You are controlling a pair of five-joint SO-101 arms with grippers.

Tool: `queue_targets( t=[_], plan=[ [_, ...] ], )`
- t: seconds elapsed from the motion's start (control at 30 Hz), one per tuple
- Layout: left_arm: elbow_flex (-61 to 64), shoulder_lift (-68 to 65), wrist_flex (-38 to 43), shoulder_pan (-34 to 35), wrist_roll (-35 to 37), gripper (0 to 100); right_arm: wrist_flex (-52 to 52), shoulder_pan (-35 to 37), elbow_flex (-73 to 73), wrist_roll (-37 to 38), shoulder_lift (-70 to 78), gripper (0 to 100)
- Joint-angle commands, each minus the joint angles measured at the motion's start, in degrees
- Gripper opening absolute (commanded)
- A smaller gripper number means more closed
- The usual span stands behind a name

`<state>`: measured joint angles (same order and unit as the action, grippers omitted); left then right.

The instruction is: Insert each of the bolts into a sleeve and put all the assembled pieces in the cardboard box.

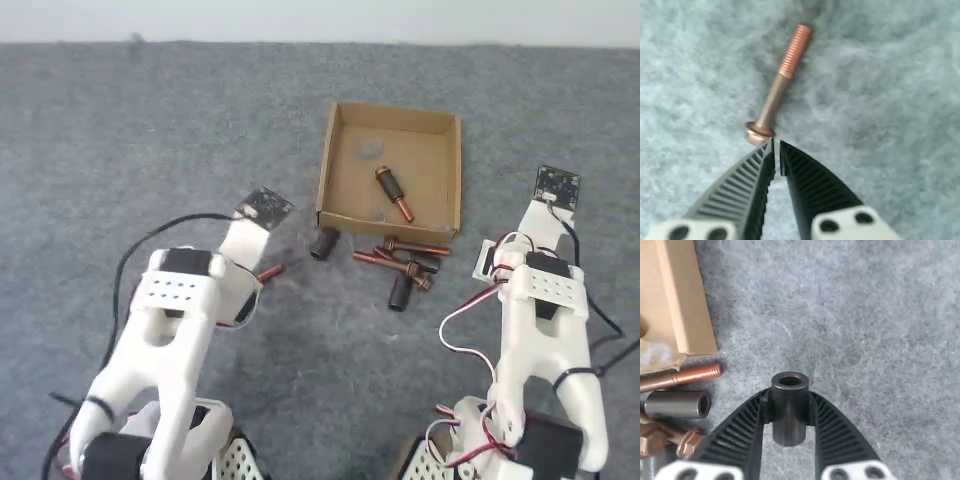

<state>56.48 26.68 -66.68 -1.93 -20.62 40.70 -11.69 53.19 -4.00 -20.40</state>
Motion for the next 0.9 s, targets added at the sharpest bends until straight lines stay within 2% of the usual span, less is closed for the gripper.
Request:
queue_targets(
  t=[0.0,0.17,0.37,0.63,0.7,0.87],
  plan=[
    [-0.40,-1.05,0.70,-0.35,1.76,1,-1.19,0.57,-0.35,0.97,-1.27,0.6],
    [-4.18,-13.63,3.16,0.35,4.57,1,-1.19,0.57,-0.26,0.97,-1.27,0.6],
    [-14.81,-25.32,0.70,6.59,4.75,1,-1.19,0.48,-0.18,0.97,-1.27,0.6],
    [-24.75,-32.70,-2.02,6.59,5.01,1,-1.19,0.48,-0.18,1.05,-1.27,0.6],
    [-27.03,-33.14,-1.14,6.59,7.30,1,-1.19,0.40,-0.18,1.05,-1.27,0.6],
    [-31.87,-37.63,6.86,6.59,15.30,1,-1.19,0.22,-0.18,1.05,-1.27,0.6]
  ],
)
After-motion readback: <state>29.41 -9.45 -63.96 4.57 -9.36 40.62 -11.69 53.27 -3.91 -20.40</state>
